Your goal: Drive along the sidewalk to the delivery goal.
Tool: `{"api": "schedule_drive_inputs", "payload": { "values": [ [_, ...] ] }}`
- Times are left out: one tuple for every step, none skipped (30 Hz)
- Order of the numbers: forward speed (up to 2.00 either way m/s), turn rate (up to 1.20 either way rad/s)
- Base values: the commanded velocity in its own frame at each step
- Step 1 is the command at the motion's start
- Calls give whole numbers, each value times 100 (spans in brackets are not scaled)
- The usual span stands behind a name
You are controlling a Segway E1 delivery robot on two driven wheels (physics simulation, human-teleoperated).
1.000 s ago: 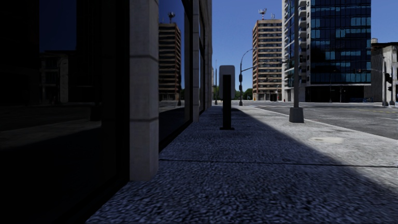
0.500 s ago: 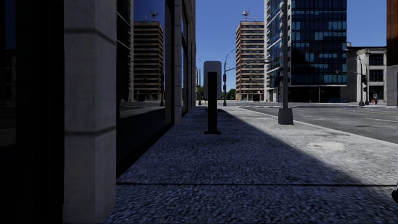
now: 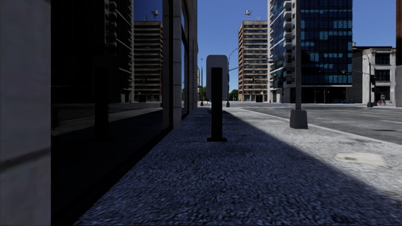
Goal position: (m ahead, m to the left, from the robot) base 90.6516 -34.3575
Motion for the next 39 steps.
{"api": "schedule_drive_inputs", "payload": {
  "values": [
    [0,0],
    [0,0],
    [0,0],
    [0,0],
    [0,0],
    [0,0],
    [0,0],
    [0,0],
    [0,0],
    [0,0],
    [0,0],
    [0,0],
    [0,0],
    [0,0],
    [0,0],
    [0,0],
    [0,0],
    [0,0],
    [0,0],
    [0,0],
    [0,0],
    [0,0],
    [0,0],
    [0,0],
    [0,0],
    [0,0],
    [0,0],
    [0,0],
    [0,0],
    [0,0],
    [0,0],
    [0,0],
    [0,0],
    [0,0],
    [0,0],
    [0,0],
    [0,0],
    [0,0],
    [0,0]
  ]
}}
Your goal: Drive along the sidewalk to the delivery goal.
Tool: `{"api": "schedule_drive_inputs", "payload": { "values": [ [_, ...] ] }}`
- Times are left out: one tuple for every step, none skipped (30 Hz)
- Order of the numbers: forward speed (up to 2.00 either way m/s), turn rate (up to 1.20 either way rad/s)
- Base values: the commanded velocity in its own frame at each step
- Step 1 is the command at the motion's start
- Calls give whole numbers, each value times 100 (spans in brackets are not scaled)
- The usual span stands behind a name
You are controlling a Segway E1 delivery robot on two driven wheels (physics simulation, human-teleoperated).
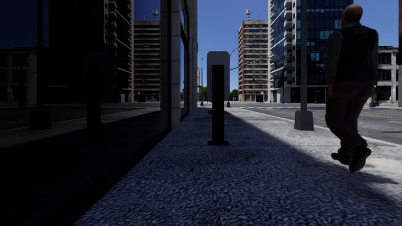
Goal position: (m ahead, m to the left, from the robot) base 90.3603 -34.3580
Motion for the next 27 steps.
{"api": "schedule_drive_inputs", "payload": {
  "values": [
    [0,0],
    [0,0],
    [0,0],
    [0,0],
    [0,0],
    [0,0],
    [0,0],
    [0,0],
    [0,0],
    [0,0],
    [0,0],
    [0,0],
    [0,0],
    [0,0],
    [0,0],
    [0,0],
    [0,0],
    [0,0],
    [0,0],
    [0,0],
    [0,0],
    [0,0],
    [0,0],
    [0,0],
    [0,0],
    [0,0],
    [0,0]
  ]
}}
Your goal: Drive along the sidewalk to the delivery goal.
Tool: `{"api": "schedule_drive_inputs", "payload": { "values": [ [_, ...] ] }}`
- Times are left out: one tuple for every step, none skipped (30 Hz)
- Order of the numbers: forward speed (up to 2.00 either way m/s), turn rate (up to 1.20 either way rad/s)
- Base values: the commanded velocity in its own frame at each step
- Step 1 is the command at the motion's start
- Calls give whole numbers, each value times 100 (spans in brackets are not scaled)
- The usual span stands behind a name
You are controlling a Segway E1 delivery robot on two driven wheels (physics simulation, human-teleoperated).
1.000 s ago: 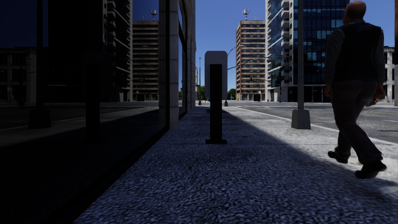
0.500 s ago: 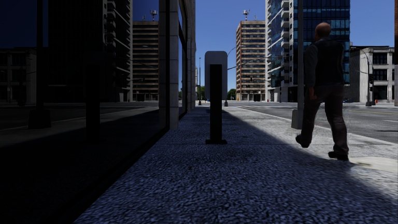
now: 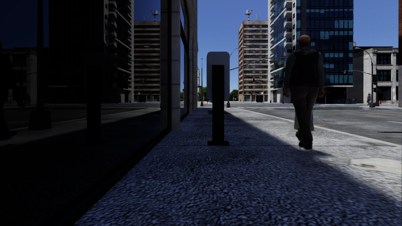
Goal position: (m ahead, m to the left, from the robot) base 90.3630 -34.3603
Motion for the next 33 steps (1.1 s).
{"api": "schedule_drive_inputs", "payload": {
  "values": [
    [0,0],
    [0,0],
    [0,0],
    [0,0],
    [0,0],
    [0,0],
    [0,0],
    [1,0],
    [10,0],
    [10,0],
    [21,0],
    [42,0],
    [53,-5],
    [71,-18],
    [89,-23],
    [89,-23],
    [116,-24],
    [129,-27],
    [131,-29],
    [132,-30],
    [132,-30],
    [133,-30],
    [133,-30],
    [133,-30],
    [133,-34],
    [133,-39],
    [133,-39],
    [133,-40],
    [133,-41],
    [133,-41],
    [133,-41],
    [133,-41],
    [133,-41]
  ]
}}
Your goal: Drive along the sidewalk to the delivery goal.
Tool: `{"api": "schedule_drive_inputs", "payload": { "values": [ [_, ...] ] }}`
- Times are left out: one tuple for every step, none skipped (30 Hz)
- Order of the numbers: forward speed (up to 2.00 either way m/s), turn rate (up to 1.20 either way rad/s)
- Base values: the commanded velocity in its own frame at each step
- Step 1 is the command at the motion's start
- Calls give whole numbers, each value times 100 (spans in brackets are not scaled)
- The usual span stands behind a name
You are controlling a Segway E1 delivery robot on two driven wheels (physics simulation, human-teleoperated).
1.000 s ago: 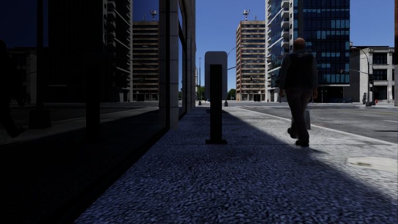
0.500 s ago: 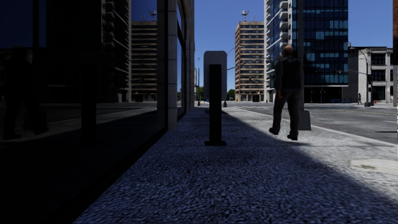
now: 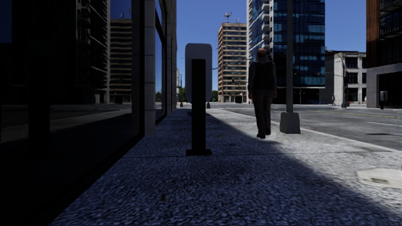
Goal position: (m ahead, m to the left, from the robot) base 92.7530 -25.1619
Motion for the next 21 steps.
{"api": "schedule_drive_inputs", "payload": {
  "values": [
    [133,-41],
    [133,-41],
    [133,-43],
    [133,-45],
    [133,-45],
    [133,-48],
    [133,-52],
    [133,-53],
    [133,-53],
    [133,-54],
    [133,-54],
    [133,-54],
    [133,-55],
    [133,-58],
    [133,-59],
    [133,-59],
    [133,-59],
    [133,-60],
    [133,-60],
    [133,-60],
    [133,-60]
  ]
}}
